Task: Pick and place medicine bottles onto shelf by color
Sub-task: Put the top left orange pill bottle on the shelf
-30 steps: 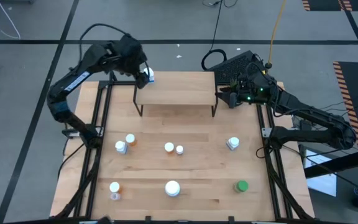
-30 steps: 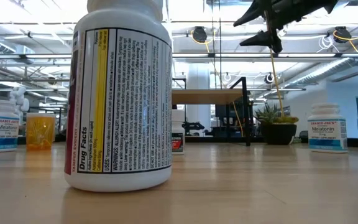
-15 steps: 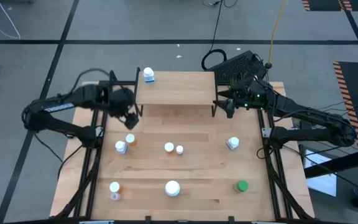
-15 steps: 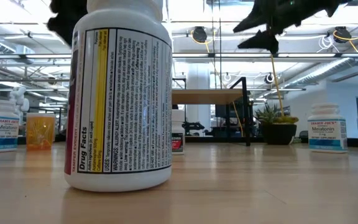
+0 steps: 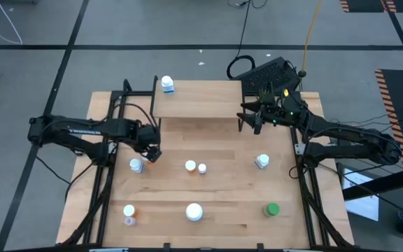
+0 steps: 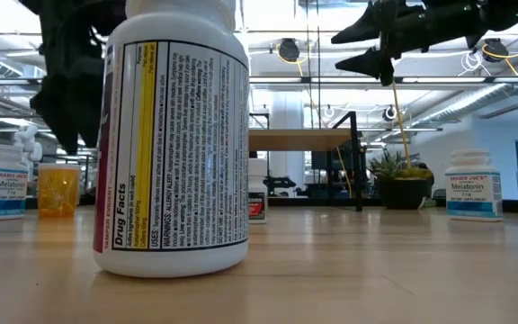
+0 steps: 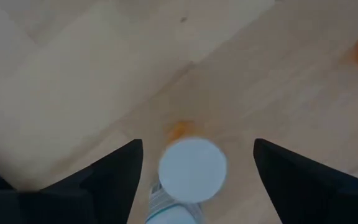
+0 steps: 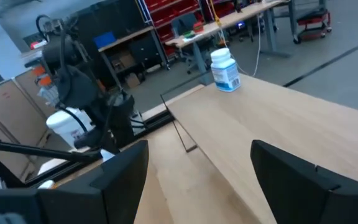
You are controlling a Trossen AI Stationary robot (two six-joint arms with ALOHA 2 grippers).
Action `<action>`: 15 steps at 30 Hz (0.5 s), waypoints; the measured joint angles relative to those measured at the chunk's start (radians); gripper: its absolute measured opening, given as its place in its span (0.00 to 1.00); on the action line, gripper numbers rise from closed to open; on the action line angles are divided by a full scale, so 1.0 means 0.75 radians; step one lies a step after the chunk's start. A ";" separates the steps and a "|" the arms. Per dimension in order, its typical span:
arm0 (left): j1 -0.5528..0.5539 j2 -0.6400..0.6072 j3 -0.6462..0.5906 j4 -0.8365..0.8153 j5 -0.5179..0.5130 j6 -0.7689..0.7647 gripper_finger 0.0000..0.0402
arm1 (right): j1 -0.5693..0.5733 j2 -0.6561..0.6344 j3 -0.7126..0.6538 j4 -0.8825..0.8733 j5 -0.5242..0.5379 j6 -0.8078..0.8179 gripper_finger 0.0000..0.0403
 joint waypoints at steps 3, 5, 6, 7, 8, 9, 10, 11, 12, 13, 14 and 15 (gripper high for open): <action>0.003 0.015 -0.028 -0.003 0.012 -0.062 0.82 | 0.000 0.000 0.000 0.001 -0.001 0.014 0.69; 0.003 0.022 -0.047 -0.001 0.023 -0.086 0.86 | 0.000 0.000 0.000 0.001 -0.003 0.044 0.69; 0.003 0.028 -0.055 0.004 0.028 -0.093 0.87 | 0.000 0.000 0.000 0.000 -0.003 0.053 0.69; 0.002 0.033 -0.065 0.020 0.031 -0.099 0.89 | 0.000 0.000 0.000 0.000 -0.004 0.055 0.69; 0.002 0.037 -0.076 0.035 0.037 -0.103 0.90 | 0.000 0.000 0.000 0.000 -0.004 0.056 0.69; 0.002 0.038 -0.087 0.037 0.040 -0.100 0.92 | 0.000 0.000 0.000 0.000 -0.003 0.057 0.69; 0.002 0.038 -0.096 0.036 0.042 -0.096 0.93 | 0.000 0.000 0.000 0.000 -0.003 0.059 0.69; 0.002 0.044 -0.103 0.044 0.052 -0.094 0.93 | -0.001 0.000 0.000 0.000 -0.003 0.063 0.69; 0.002 0.051 -0.112 0.062 0.065 -0.094 0.93 | -0.002 0.000 0.000 0.000 -0.003 0.064 0.69; 0.002 0.055 -0.123 0.064 0.070 -0.098 0.93 | -0.003 0.000 0.000 0.000 -0.002 0.068 0.69; 0.002 0.052 -0.131 0.060 0.073 -0.105 0.93 | -0.003 -0.001 0.000 0.003 -0.002 0.068 0.69; 0.001 0.049 -0.138 0.059 0.076 -0.110 0.92 | -0.003 -0.001 0.000 0.006 -0.001 0.068 0.69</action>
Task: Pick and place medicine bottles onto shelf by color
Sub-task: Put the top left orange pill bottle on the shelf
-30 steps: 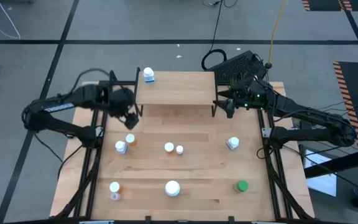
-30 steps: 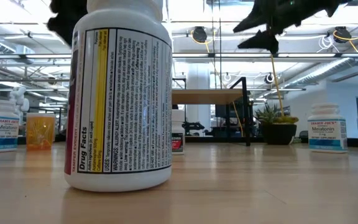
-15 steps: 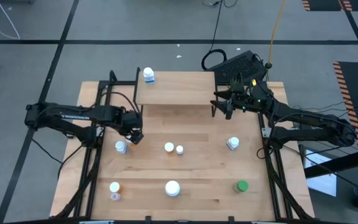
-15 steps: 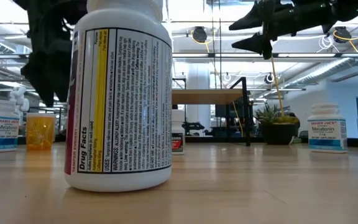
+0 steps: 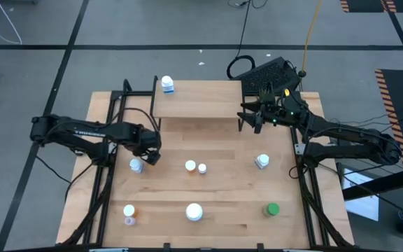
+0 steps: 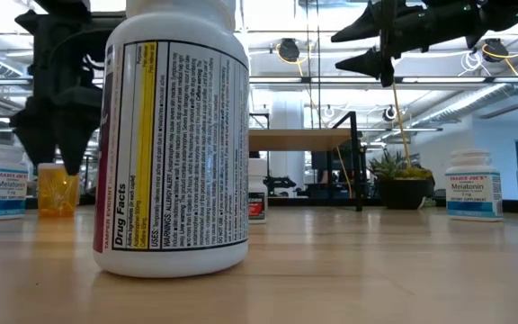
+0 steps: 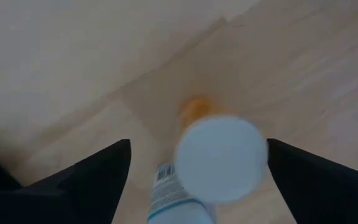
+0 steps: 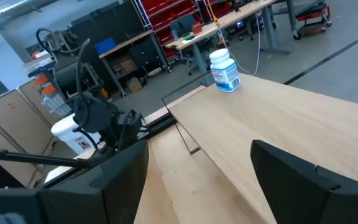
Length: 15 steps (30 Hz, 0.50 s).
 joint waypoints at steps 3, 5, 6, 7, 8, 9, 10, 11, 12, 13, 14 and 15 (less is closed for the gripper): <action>0.001 0.007 -0.012 0.039 0.001 -0.012 0.87 | 0.000 0.001 0.000 0.004 0.003 0.018 0.69; 0.001 0.004 -0.012 0.047 0.003 -0.008 0.81 | 0.000 0.000 0.000 0.005 0.034 0.046 0.69; 0.001 0.005 -0.012 0.059 0.008 -0.004 0.78 | 0.000 0.000 0.000 0.005 0.053 0.060 0.69; 0.001 0.006 -0.012 0.062 0.014 -0.001 0.75 | 0.000 0.001 0.000 0.006 0.074 0.073 0.69; 0.001 0.006 -0.012 0.059 0.020 -0.001 0.71 | -0.001 0.000 0.000 0.011 0.082 0.080 0.69; 0.001 0.005 -0.012 0.058 0.023 -0.001 0.68 | -0.001 0.000 0.000 0.020 0.099 0.080 0.69; 0.001 0.005 -0.012 0.058 0.024 0.003 0.65 | -0.001 0.001 0.000 0.029 0.111 0.080 0.69; 0.001 0.006 -0.012 0.055 0.024 0.011 0.63 | -0.001 0.001 0.000 0.041 0.113 0.080 0.69; 0.001 0.005 -0.012 0.045 0.025 0.017 0.60 | -0.001 0.000 0.000 0.055 0.114 0.079 0.69; 0.001 0.005 -0.012 0.033 0.025 0.025 0.58 | -0.001 0.001 0.000 0.070 0.114 0.079 0.69; 0.001 0.005 -0.012 0.030 0.026 0.033 0.56 | -0.001 0.001 0.000 0.085 0.114 0.080 0.69; 0.001 0.005 -0.012 0.029 0.026 0.039 0.54 | -0.001 0.000 0.000 0.095 0.115 0.082 0.69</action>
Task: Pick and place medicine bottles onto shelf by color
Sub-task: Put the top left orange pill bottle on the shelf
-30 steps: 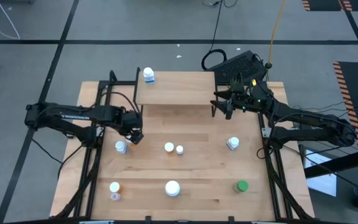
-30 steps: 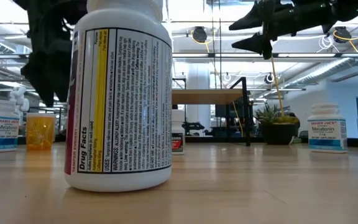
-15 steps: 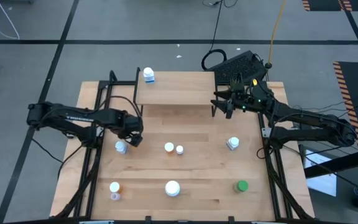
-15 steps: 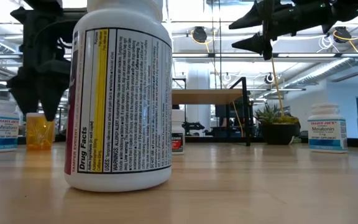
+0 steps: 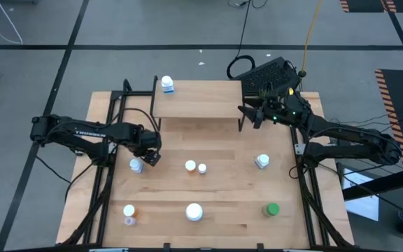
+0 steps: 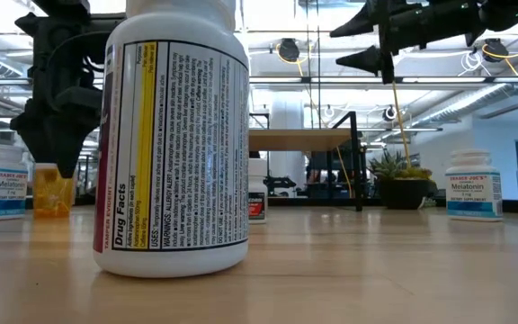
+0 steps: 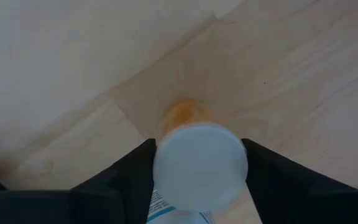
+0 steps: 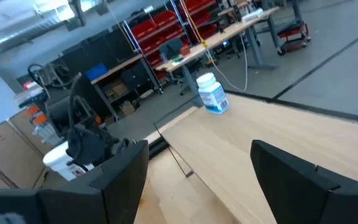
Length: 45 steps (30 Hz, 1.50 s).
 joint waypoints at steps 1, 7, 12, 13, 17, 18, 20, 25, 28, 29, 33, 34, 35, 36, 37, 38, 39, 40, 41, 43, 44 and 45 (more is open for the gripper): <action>0.000 0.000 0.000 0.000 0.001 0.002 0.53 | 0.000 0.000 0.000 0.008 0.000 0.007 0.69; 0.023 -0.006 0.014 -0.006 0.051 0.010 0.56 | 0.000 0.000 0.000 0.035 0.003 0.022 0.69; 0.081 -0.006 0.078 -0.088 0.065 0.094 0.57 | 0.000 0.000 0.000 0.051 0.034 0.017 0.69; 0.095 -0.006 0.097 -0.101 0.065 0.107 0.56 | 0.000 0.000 0.000 0.051 0.034 0.016 0.69; 0.152 -0.006 0.205 -0.208 0.065 0.164 0.53 | 0.001 0.000 0.000 0.050 0.033 0.013 0.69; 0.165 -0.006 0.242 -0.230 0.065 0.184 0.53 | 0.000 0.000 0.000 0.050 0.033 0.012 0.69; 0.192 -0.006 0.336 -0.283 0.074 0.208 0.53 | 0.000 0.000 0.000 0.050 0.033 0.005 0.69; 0.233 0.029 0.710 -0.395 0.088 0.348 0.55 | 0.000 0.000 0.000 0.050 0.033 -0.002 0.69; 0.268 0.103 0.945 -0.414 0.009 0.470 0.54 | 0.000 0.000 0.000 0.050 0.031 -0.002 0.69; 0.289 0.137 1.015 -0.423 -0.017 0.509 0.54 | 0.000 0.000 0.000 0.050 0.031 -0.002 0.69; 0.401 0.305 1.255 -0.504 -0.058 0.698 0.54 | 0.000 0.000 0.000 0.050 0.028 0.010 0.69; 0.432 0.351 1.307 -0.524 -0.076 0.741 0.54 | 0.000 0.000 0.000 0.049 0.028 0.011 0.69; 0.464 0.397 1.351 -0.536 -0.091 0.779 0.55 | 0.000 0.000 0.000 0.049 0.028 0.013 0.69; 0.496 0.444 1.398 -0.546 -0.103 0.817 0.55 | 0.000 0.000 0.000 0.049 0.028 0.021 0.69; 0.528 0.488 1.438 -0.552 -0.110 0.853 0.56 | 0.000 0.000 0.000 0.049 0.028 0.027 0.69; 0.560 0.532 1.474 -0.559 -0.110 0.887 0.56 | 0.001 0.000 0.000 0.049 0.027 0.034 0.69; 0.591 0.575 1.508 -0.568 -0.110 0.912 0.56 | 0.000 0.000 0.000 0.049 0.027 0.044 0.69; 0.620 0.613 1.538 -0.571 -0.110 0.929 0.57 | 0.000 0.000 0.000 0.048 0.027 0.056 0.69; 0.650 0.649 1.568 -0.579 -0.110 0.942 0.57 | 0.001 0.000 0.000 0.048 0.027 0.063 0.69; 0.701 0.711 1.623 -0.624 -0.110 0.963 0.57 | 0.002 0.000 0.000 0.048 0.026 0.072 0.69; 0.722 0.737 1.643 -0.649 -0.110 0.967 0.57 | 0.003 0.000 0.000 0.048 0.026 0.072 0.69; 0.740 0.759 1.659 -0.678 -0.112 0.977 0.57 | 0.003 0.000 0.000 0.048 0.026 0.072 0.69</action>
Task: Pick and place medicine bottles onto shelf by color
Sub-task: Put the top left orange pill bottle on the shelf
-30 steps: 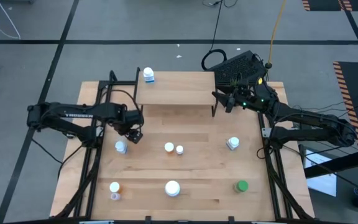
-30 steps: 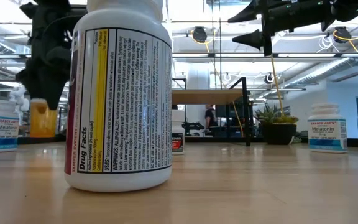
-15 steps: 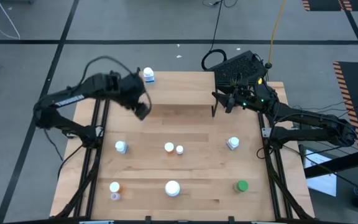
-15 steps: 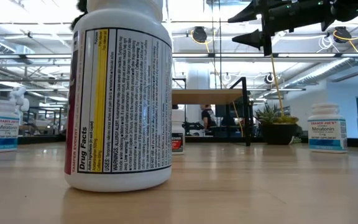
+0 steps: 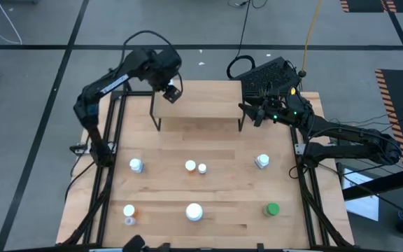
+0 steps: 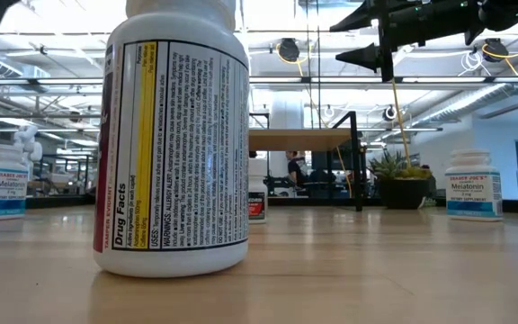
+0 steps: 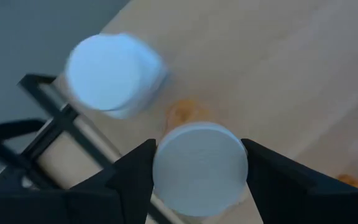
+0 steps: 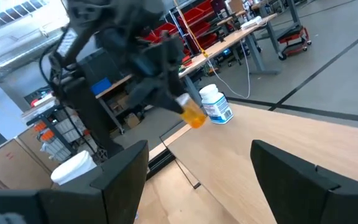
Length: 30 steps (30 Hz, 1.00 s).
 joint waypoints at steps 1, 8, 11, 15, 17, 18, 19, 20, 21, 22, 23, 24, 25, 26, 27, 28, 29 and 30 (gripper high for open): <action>0.012 0.017 0.007 -0.023 -0.002 0.009 0.57 | 0.000 0.000 0.000 0.000 0.000 0.000 0.69; 0.033 0.055 -0.011 -0.034 0.003 0.080 0.57 | 0.000 0.000 0.000 -0.001 0.003 0.020 0.69; 0.030 0.054 -0.018 0.021 0.003 0.086 0.57 | 0.000 0.000 0.000 -0.001 0.005 0.020 0.69; 0.035 0.054 -0.019 0.030 0.034 0.077 0.57 | -0.015 0.000 0.000 -0.002 0.005 0.035 0.69; 0.036 0.054 -0.019 0.032 0.042 0.076 0.57 | -0.030 0.000 0.000 -0.002 0.006 0.055 0.69; 0.036 0.054 -0.019 0.037 0.042 0.073 0.57 | -0.037 0.000 0.000 -0.002 0.005 0.059 0.69; 0.036 0.054 -0.019 0.039 0.042 0.071 0.57 | -0.043 0.000 0.000 -0.002 0.005 0.061 0.69; 0.036 0.054 -0.019 0.039 0.041 0.070 0.57 | -0.047 0.000 0.000 -0.002 0.004 0.061 0.69; 0.036 0.054 -0.019 0.039 0.041 0.070 0.58 | -0.052 0.000 0.000 -0.002 0.003 0.061 0.69; 0.036 0.054 -0.019 0.039 0.041 0.066 0.58 | -0.055 0.000 0.000 -0.002 0.002 0.061 0.69; 0.036 0.054 -0.019 0.039 0.040 0.060 0.60 | -0.055 0.000 0.000 -0.002 0.002 0.061 0.69; 0.036 0.054 -0.019 0.039 0.040 0.054 0.61 | -0.055 0.000 0.000 -0.002 0.002 0.061 0.69; 0.035 0.054 -0.019 0.039 0.039 0.045 0.63 | -0.055 0.000 0.000 -0.003 0.001 0.061 0.69; 0.035 0.054 -0.019 0.039 0.039 0.045 0.65 | -0.055 0.000 0.000 -0.005 0.000 0.061 0.69; 0.035 0.054 -0.019 0.039 0.038 0.045 0.68 | -0.055 0.000 0.000 -0.008 -0.002 0.061 0.69; 0.035 0.054 -0.019 0.039 0.038 0.045 0.71 | -0.055 0.000 0.000 -0.011 -0.002 0.059 0.69; 0.035 0.054 -0.019 0.040 0.038 0.045 0.73 | -0.055 0.000 0.000 -0.013 -0.003 0.056 0.69; 0.035 0.054 -0.019 0.042 0.038 0.045 0.76 | -0.055 0.000 0.000 -0.015 -0.003 0.054 0.69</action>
